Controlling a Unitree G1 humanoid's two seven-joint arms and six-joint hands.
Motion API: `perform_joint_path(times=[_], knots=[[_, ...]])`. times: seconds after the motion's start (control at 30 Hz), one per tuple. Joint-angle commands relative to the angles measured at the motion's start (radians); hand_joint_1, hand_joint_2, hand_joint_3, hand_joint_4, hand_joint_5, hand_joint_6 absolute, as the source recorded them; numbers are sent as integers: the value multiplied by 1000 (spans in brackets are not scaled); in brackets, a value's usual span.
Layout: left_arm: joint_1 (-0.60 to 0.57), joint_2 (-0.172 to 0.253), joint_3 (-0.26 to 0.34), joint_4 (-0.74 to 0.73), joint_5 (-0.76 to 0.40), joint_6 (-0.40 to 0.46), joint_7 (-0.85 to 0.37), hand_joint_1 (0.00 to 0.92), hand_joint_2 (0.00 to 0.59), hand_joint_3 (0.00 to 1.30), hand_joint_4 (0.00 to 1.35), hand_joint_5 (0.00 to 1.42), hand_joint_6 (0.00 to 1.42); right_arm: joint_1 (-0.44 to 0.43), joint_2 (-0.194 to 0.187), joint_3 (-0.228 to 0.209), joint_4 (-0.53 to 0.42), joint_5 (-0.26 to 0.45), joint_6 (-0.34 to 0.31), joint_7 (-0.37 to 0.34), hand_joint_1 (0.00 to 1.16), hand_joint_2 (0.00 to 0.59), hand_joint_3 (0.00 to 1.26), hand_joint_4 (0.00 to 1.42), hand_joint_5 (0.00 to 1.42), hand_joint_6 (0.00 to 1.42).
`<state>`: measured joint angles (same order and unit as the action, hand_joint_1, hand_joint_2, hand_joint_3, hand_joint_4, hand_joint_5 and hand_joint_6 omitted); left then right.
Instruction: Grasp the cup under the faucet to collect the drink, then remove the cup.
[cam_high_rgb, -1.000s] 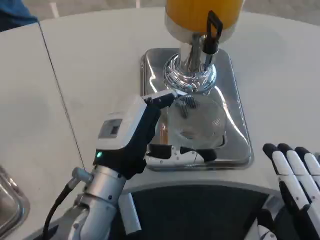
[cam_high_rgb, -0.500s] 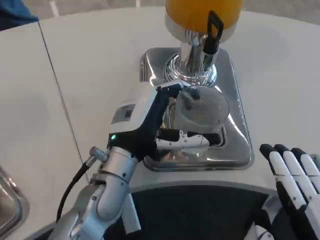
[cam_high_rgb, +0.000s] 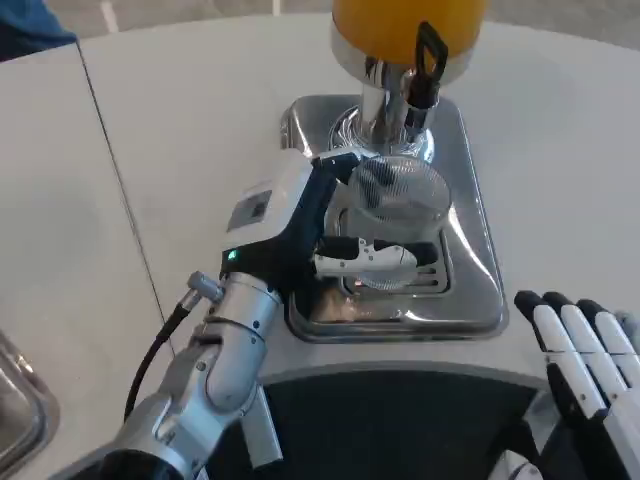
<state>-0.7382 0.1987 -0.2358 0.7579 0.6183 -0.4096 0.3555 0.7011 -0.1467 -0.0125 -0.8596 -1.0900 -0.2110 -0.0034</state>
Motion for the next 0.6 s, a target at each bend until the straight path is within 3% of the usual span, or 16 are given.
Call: perform_joint_path(times=[0.03, 0.13, 0.27, 0.37, 0.47, 0.6], knots=[[-25, 1, -11, 50, -8, 5, 35, 577, 0, 1051, 1230, 1422, 1424, 15, 7, -2, -11, 4, 4, 7, 134, 586, 0, 0, 0, 0], [-31, -1, -18, 70, -12, 10, 55, 578, 0, 1023, 1194, 1385, 1424, 14, 8, -8, -14, 8, 6, 9, 134, 586, 0, 0, 0, 0], [-22, 6, -28, 75, -16, 7, 73, 562, 0, 853, 1011, 1249, 1416, 16, 14, -13, -15, 16, 8, 11, 134, 586, 0, 0, 0, 0], [-8, 15, -34, 66, -15, 7, 81, 467, 11, 674, 779, 1137, 1358, 14, 19, -7, -13, 17, 8, 16, 127, 582, 0, 0, 0, 0], [-7, 22, -36, 61, -16, 8, 81, 385, 22, 598, 692, 1108, 1360, 3, 20, -8, -11, 31, 14, 26, 84, 586, 0, 0, 0, 0], [-8, 27, -40, 55, -12, 11, 84, 355, 37, 507, 605, 1062, 1320, -5, 22, -9, -12, 34, 19, 31, 48, 575, 0, 0, 0, 0]])
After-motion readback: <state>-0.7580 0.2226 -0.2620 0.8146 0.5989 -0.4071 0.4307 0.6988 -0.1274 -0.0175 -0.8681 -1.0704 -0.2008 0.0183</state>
